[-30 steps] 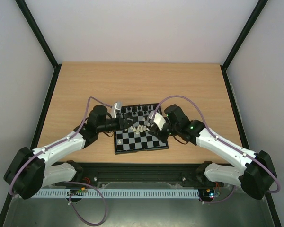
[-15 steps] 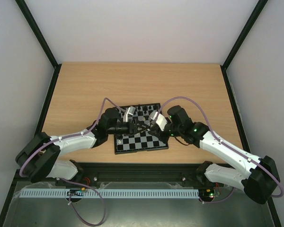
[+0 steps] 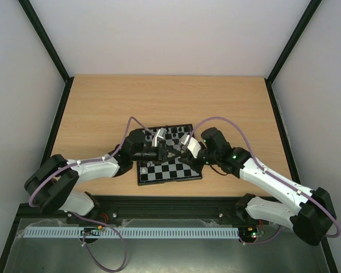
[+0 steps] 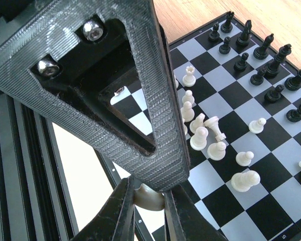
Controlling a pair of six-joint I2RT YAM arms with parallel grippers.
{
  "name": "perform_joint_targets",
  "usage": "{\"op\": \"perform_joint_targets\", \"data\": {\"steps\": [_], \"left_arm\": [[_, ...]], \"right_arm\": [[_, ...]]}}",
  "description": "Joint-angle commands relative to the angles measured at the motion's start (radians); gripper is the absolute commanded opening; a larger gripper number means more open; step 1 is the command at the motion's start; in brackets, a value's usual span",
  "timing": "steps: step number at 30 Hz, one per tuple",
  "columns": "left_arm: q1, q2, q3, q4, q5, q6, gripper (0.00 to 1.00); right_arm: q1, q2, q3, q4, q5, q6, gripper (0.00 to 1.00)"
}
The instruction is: Set up the chess pieces on the board
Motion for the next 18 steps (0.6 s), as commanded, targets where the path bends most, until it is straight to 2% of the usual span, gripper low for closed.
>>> {"op": "perform_joint_targets", "data": {"steps": [1, 7, 12, 15, 18], "left_arm": [[-0.009, 0.027, 0.03, 0.07, 0.033, -0.006, 0.22], [-0.011, 0.036, 0.031, 0.076, 0.048, -0.006, 0.13], [-0.011, 0.027, 0.033, 0.046, 0.049, 0.005, 0.16], [-0.011, 0.023, 0.03, 0.03, 0.041, 0.009, 0.14], [-0.011, 0.016, 0.033, 0.008, 0.03, 0.021, 0.1]], "right_arm": [[-0.001, -0.013, -0.018, 0.01, -0.018, -0.002, 0.13], [-0.001, -0.006, -0.022, 0.016, -0.005, -0.001, 0.13], [-0.001, 0.0, -0.023, 0.024, 0.012, -0.001, 0.13], [-0.001, 0.002, -0.024, 0.028, 0.021, 0.0, 0.13], [-0.001, 0.007, -0.025, 0.027, 0.019, 0.0, 0.19]]}}
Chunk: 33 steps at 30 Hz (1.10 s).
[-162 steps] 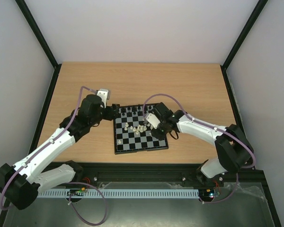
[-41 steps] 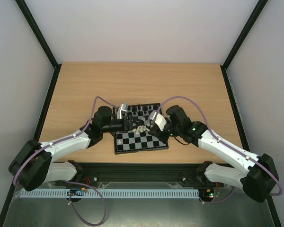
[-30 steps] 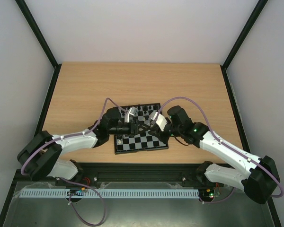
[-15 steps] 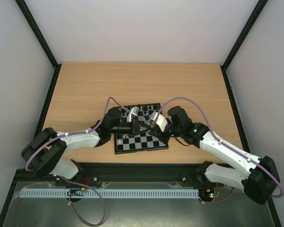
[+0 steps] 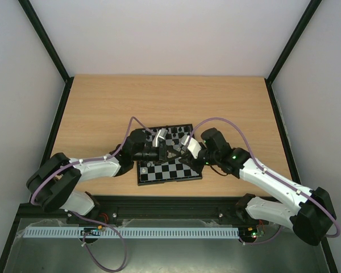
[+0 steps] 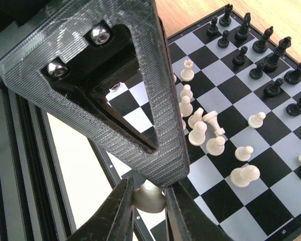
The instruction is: Set up the chess pieces on the board
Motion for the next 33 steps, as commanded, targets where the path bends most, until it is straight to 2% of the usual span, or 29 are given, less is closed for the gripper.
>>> {"op": "perform_joint_targets", "data": {"steps": [1, 3, 7, 10, 13, 17, 19, 22, 33], "left_arm": [[-0.009, -0.019, 0.031, -0.031, 0.006, 0.039, 0.09], [-0.008, -0.038, 0.045, -0.102, -0.017, 0.083, 0.09], [-0.01, -0.113, 0.096, -0.377, -0.15, 0.26, 0.08], [-0.031, -0.208, 0.112, -0.578, -0.346, 0.41, 0.08], [-0.093, -0.279, 0.125, -0.749, -0.588, 0.518, 0.08], [-0.203, -0.319, 0.113, -0.873, -0.846, 0.555, 0.08], [-0.255, -0.317, 0.097, -0.9, -0.93, 0.548, 0.08], [-0.303, -0.309, 0.069, -0.909, -0.991, 0.542, 0.08], [-0.312, -0.224, 0.03, -0.893, -1.0, 0.578, 0.09]], "right_arm": [[0.0, 0.004, -0.012, 0.026, 0.009, 0.002, 0.21], [0.0, 0.001, -0.008, 0.02, 0.007, 0.007, 0.26], [-0.013, -0.024, 0.003, -0.02, -0.047, -0.005, 0.38], [-0.034, -0.044, 0.004, -0.036, -0.078, -0.014, 0.44], [-0.044, -0.047, -0.009, -0.02, -0.039, -0.013, 0.45], [-0.046, -0.051, -0.03, 0.03, 0.076, 0.002, 0.47], [-0.046, -0.048, -0.047, 0.066, 0.167, 0.012, 0.5], [-0.046, -0.044, -0.055, 0.082, 0.233, 0.008, 0.51], [-0.047, -0.035, -0.06, 0.07, 0.226, -0.016, 0.51]]}}
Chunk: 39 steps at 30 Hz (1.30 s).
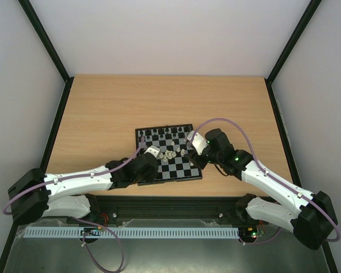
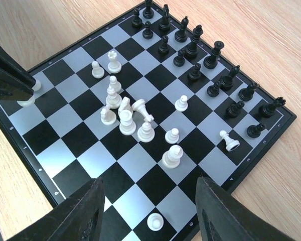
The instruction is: Set up the chess pieces on the board
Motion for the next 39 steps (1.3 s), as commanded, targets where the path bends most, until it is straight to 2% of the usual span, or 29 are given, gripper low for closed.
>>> {"op": "perform_joint_targets", "data": {"steps": [1, 11, 27, 39], "left_arm": [[-0.005, 0.039, -0.014, -0.005, -0.049, 0.032, 0.09], [0.007, 0.139, -0.003, 0.022, -0.037, 0.039, 0.09], [0.061, 0.114, -0.054, 0.055, -0.009, 0.02, 0.1], [0.067, 0.132, -0.055, 0.068, 0.008, 0.02, 0.16]], "right_arm": [[-0.002, -0.001, -0.013, 0.016, 0.018, -0.019, 0.51], [-0.002, -0.013, -0.021, 0.015, 0.011, -0.033, 0.51], [-0.002, -0.009, -0.021, 0.008, -0.003, -0.038, 0.51], [-0.003, 0.0, -0.023, 0.006, -0.007, -0.043, 0.51]]}}
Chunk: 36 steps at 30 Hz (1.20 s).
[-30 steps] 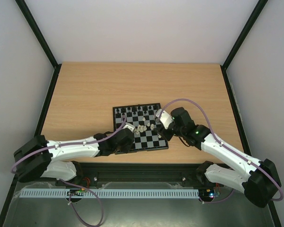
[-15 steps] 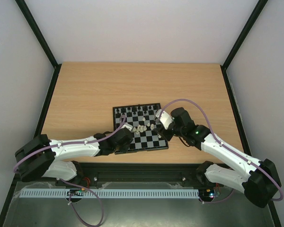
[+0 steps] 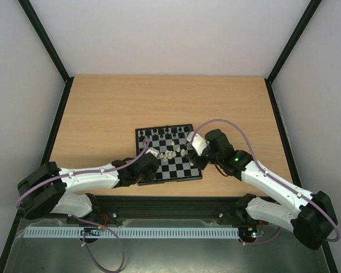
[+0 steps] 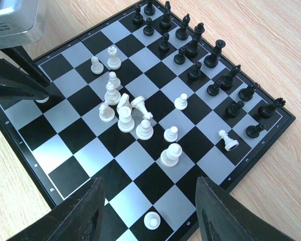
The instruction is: Set up the chess pieces on the board
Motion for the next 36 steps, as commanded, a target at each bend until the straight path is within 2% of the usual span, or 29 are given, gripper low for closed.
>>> {"op": "perform_joint_targets", "data": {"steps": [1, 9, 14, 16, 19, 22, 27, 30, 32, 33, 36], "left_arm": [[0.007, 0.005, -0.009, 0.013, 0.003, -0.003, 0.18], [0.007, -0.015, -0.009, 0.014, 0.005, 0.0, 0.22], [0.009, -0.073, 0.04, -0.033, 0.0, -0.004, 0.38], [0.03, -0.101, 0.085, -0.086, -0.002, -0.018, 0.48], [0.124, -0.139, 0.168, -0.147, 0.065, 0.011, 0.64], [0.224, -0.168, 0.25, -0.175, 0.158, 0.078, 0.76], [0.375, -0.152, 0.411, -0.154, 0.328, 0.185, 0.8], [0.397, -0.122, 0.494, -0.098, 0.34, 0.271, 0.82], [0.398, -0.094, 0.52, -0.061, 0.324, 0.323, 0.88], [0.4, -0.08, 0.527, -0.057, 0.311, 0.329, 0.96], [0.411, -0.058, 0.502, -0.031, 0.305, 0.324, 0.99]], "right_arm": [[-0.002, 0.0, -0.012, -0.001, -0.015, -0.01, 0.51], [-0.002, 0.006, -0.011, -0.002, -0.018, -0.012, 0.51], [-0.002, 0.015, -0.003, 0.004, -0.008, 0.023, 0.53], [-0.005, 0.033, 0.014, -0.004, 0.003, 0.054, 0.55], [-0.02, 0.07, 0.042, -0.016, 0.006, 0.076, 0.55], [-0.047, 0.111, 0.091, -0.055, 0.002, 0.087, 0.55], [-0.062, 0.208, 0.202, -0.193, -0.01, 0.062, 0.54], [-0.064, 0.269, 0.262, -0.271, -0.012, 0.04, 0.54], [-0.063, 0.316, 0.294, -0.312, -0.018, 0.027, 0.54], [-0.062, 0.337, 0.31, -0.339, -0.023, 0.023, 0.54], [-0.063, 0.391, 0.361, -0.391, -0.028, 0.013, 0.55]]}}
